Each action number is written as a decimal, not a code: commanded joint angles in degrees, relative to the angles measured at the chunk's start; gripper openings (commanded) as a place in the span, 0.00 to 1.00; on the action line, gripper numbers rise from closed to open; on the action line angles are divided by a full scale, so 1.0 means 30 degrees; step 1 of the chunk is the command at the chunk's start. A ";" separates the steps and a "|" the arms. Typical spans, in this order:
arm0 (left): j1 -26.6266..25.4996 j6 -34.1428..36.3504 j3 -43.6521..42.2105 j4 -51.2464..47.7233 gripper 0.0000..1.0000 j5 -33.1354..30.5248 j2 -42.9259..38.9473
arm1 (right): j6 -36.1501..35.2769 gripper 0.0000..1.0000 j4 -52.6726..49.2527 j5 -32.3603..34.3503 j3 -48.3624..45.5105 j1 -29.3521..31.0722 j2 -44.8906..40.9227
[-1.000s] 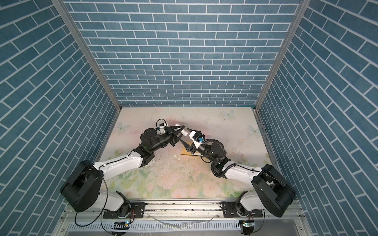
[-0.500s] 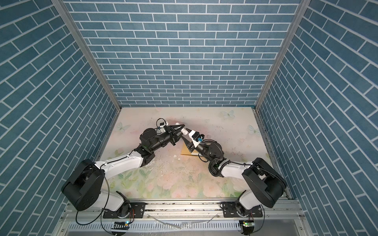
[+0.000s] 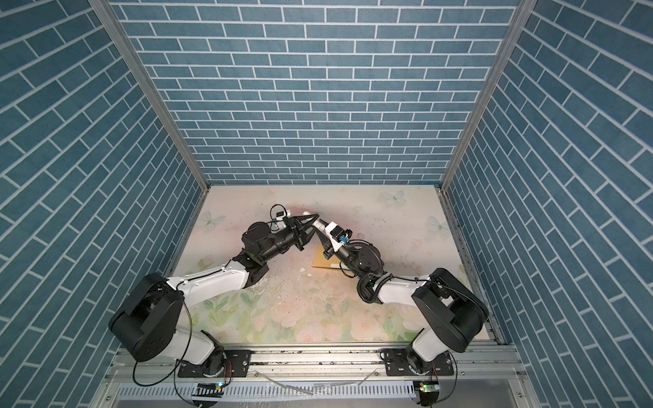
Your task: Place the letter into the envelope and seal it
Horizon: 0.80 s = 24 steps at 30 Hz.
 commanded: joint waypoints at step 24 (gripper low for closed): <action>-0.0393 2.6834 0.1969 -1.1936 1.00 -0.4380 -0.5964 | 0.1862 0.00 -1.7238 0.4706 0.3099 -0.0714 -0.7222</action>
